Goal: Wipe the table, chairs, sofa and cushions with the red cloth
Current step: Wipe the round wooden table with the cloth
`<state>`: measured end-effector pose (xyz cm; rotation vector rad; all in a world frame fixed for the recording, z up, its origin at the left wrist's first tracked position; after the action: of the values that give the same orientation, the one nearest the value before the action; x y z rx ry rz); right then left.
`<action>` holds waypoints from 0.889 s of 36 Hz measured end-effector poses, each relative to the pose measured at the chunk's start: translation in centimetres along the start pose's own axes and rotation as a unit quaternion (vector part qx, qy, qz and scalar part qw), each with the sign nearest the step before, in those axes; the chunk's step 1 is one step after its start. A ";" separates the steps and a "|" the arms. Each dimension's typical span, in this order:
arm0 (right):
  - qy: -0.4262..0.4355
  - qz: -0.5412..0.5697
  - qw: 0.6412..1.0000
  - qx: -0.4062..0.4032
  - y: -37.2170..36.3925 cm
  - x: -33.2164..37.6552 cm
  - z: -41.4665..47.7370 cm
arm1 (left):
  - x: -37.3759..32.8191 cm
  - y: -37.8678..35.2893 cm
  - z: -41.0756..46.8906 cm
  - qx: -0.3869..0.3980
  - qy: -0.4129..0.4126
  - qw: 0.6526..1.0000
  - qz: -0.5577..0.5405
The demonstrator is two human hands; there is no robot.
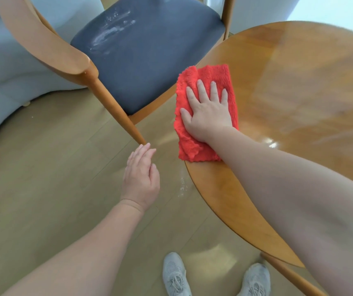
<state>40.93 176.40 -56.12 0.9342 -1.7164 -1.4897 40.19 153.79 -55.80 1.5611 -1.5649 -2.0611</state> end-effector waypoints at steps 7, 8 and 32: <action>-0.008 0.010 1.000 0.006 -0.4 0.6 -4.0 | -0.6 0.6 -1.1 0.012 -0.002 1.000 -0.004; -0.010 0.011 1.000 0.006 -0.5 0.6 -4.6 | -0.7 0.6 -1.2 0.014 -0.003 1.000 -0.004; -0.093 0.028 0.994 0.046 -1.4 -3.6 -16.7 | -8.0 -1.3 -0.8 0.052 -0.060 0.997 0.002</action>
<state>57.12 170.79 -55.57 0.8078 -1.9424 -1.5119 45.12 158.77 -51.66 1.4887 -1.7427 -2.1402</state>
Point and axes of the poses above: each hand's wrist, its own z-axis towards the middle knuckle, its own y-axis out of the back of the hand, x = y × z, the point moved 2 cm from there along z, towards the middle knuckle, and after that the axes turned 6 degrees about -z, right-handed, at the moved point
